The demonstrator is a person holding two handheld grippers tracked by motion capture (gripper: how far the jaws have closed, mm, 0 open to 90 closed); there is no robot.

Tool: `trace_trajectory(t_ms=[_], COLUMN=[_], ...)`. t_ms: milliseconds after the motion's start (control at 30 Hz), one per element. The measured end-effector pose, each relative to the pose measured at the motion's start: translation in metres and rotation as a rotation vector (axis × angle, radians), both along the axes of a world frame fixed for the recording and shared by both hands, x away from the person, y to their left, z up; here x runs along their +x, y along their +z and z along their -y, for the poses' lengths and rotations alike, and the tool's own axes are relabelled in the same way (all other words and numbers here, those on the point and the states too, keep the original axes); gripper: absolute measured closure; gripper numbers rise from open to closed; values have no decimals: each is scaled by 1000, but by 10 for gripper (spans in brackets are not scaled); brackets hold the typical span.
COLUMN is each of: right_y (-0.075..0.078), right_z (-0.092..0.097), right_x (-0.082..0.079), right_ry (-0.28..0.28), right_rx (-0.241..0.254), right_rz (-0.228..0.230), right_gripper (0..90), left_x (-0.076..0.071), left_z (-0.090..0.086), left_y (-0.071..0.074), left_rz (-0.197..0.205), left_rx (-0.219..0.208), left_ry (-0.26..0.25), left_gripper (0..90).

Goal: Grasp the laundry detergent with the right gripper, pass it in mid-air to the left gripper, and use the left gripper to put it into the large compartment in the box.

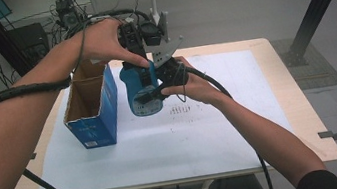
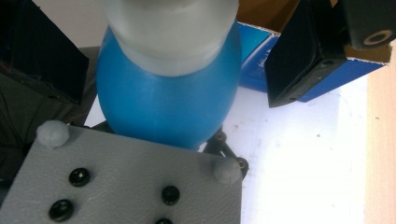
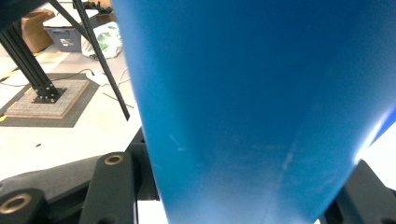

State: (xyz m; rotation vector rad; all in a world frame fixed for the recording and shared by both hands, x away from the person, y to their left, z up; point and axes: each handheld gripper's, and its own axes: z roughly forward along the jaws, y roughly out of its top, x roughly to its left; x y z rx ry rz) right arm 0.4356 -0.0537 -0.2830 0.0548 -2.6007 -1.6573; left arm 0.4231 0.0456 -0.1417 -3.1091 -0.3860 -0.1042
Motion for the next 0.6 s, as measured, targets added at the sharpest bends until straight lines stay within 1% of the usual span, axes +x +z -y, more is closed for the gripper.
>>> trace_trajectory(t_ms=[433, 600], right_y=[1, 2], right_z=[2, 3], right_x=[-1, -1], right_ry=[-3, -3], right_rx=[0, -4], right_rz=[0, 9], right_gripper=[438, 438], left_x=[0, 0], left_z=[1, 1], left_y=[-1, 0], left_rz=[1, 10], left_rx=[5, 1], left_ry=[-1, -7], left_gripper=[76, 147])
